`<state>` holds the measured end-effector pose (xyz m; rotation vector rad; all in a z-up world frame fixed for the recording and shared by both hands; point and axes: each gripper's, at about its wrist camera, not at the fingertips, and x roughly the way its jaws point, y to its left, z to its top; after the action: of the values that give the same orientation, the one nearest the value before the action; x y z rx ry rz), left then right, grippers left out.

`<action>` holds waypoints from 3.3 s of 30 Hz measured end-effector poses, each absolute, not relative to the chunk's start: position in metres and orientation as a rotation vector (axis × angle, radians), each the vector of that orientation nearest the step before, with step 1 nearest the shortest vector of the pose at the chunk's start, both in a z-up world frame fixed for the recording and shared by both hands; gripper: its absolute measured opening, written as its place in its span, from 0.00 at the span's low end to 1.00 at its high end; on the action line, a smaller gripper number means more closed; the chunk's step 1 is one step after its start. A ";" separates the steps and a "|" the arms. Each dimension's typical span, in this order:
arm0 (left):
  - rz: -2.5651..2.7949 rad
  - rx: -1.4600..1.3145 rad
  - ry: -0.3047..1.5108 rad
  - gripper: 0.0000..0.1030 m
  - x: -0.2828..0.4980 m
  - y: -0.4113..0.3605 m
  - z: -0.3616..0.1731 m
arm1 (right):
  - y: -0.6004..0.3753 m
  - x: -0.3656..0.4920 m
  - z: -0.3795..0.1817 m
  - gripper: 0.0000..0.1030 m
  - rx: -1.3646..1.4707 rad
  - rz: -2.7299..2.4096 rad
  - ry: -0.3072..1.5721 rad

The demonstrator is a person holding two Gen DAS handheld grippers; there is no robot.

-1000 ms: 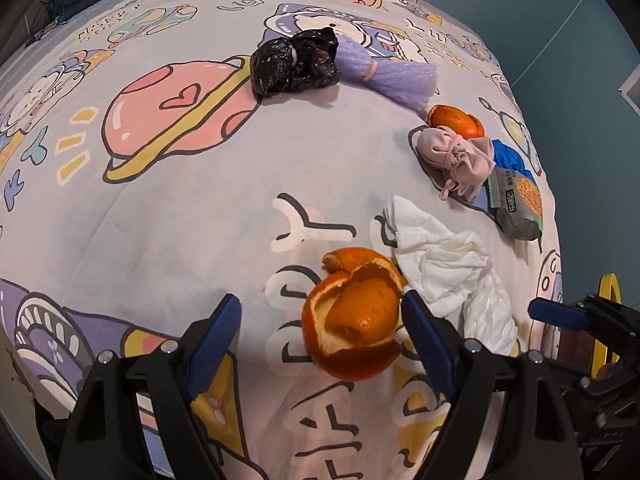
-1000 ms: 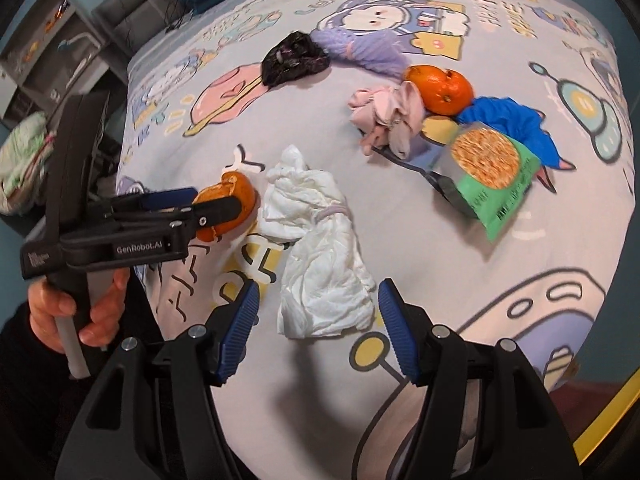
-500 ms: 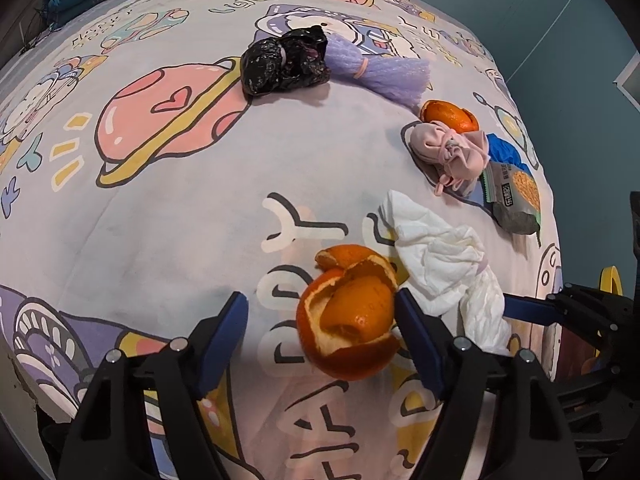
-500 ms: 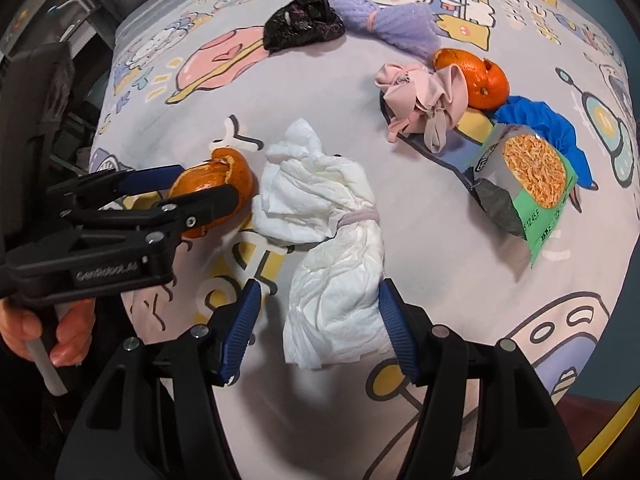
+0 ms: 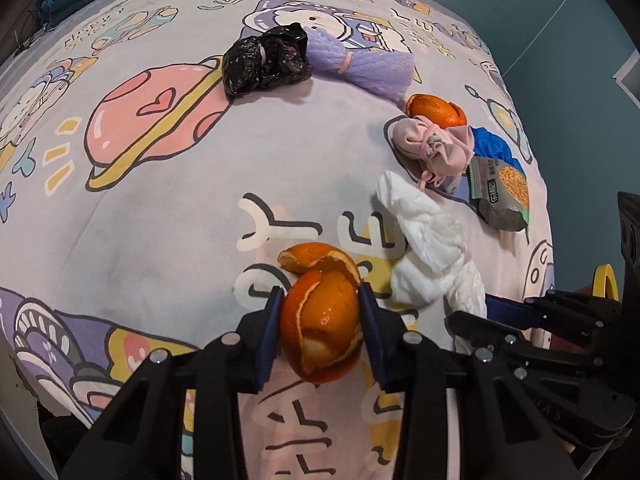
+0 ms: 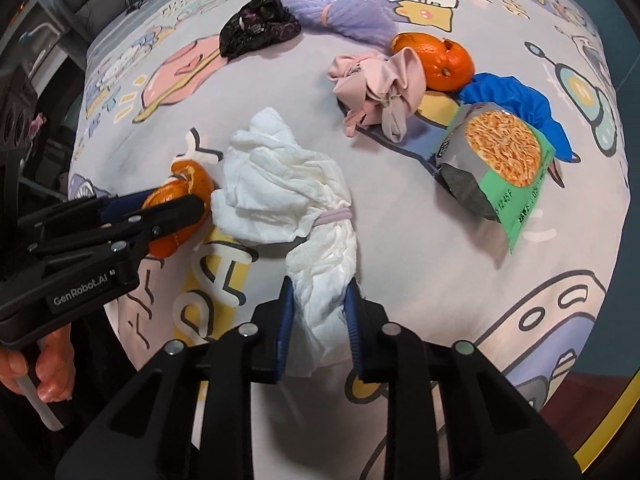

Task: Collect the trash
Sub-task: 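Grasp the orange peel with the left tool while the right tool grasps white tissues, then carry peel and tissues to the bin and open both tools to drop them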

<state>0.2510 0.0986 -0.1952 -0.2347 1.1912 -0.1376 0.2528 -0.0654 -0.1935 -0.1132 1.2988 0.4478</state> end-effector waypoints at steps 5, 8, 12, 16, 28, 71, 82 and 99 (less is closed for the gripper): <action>-0.144 -0.216 1.195 0.34 0.240 0.097 -0.188 | -0.070 0.248 -0.178 0.20 -0.075 0.457 1.272; -0.147 -0.214 1.184 0.34 0.232 0.097 -0.180 | -0.073 0.244 -0.168 0.20 -0.063 0.466 1.253; -0.151 -0.205 1.166 0.33 0.223 0.096 -0.170 | -0.081 0.235 -0.156 0.20 -0.047 0.468 1.234; -0.155 -0.208 1.146 0.33 0.214 0.097 -0.161 | -0.094 0.225 -0.145 0.20 -0.031 0.456 1.214; -0.190 -0.189 1.095 0.33 0.186 0.080 -0.130 | -0.146 0.193 -0.108 0.20 0.027 0.394 1.137; -0.638 0.009 1.054 0.33 0.150 -0.149 -0.061 | -0.363 0.106 -0.050 0.20 0.317 -0.063 0.984; -0.691 0.053 1.076 0.33 0.141 -0.186 -0.072 | -0.383 0.102 -0.059 0.21 0.367 -0.094 0.989; -0.751 0.085 1.116 0.34 0.131 -0.208 -0.092 | -0.399 0.106 -0.085 0.21 0.446 -0.098 1.018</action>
<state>0.1311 -0.2075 -0.0921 0.0850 1.1156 -0.7512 0.1056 -0.3994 -0.0851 0.4463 1.0176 -0.0981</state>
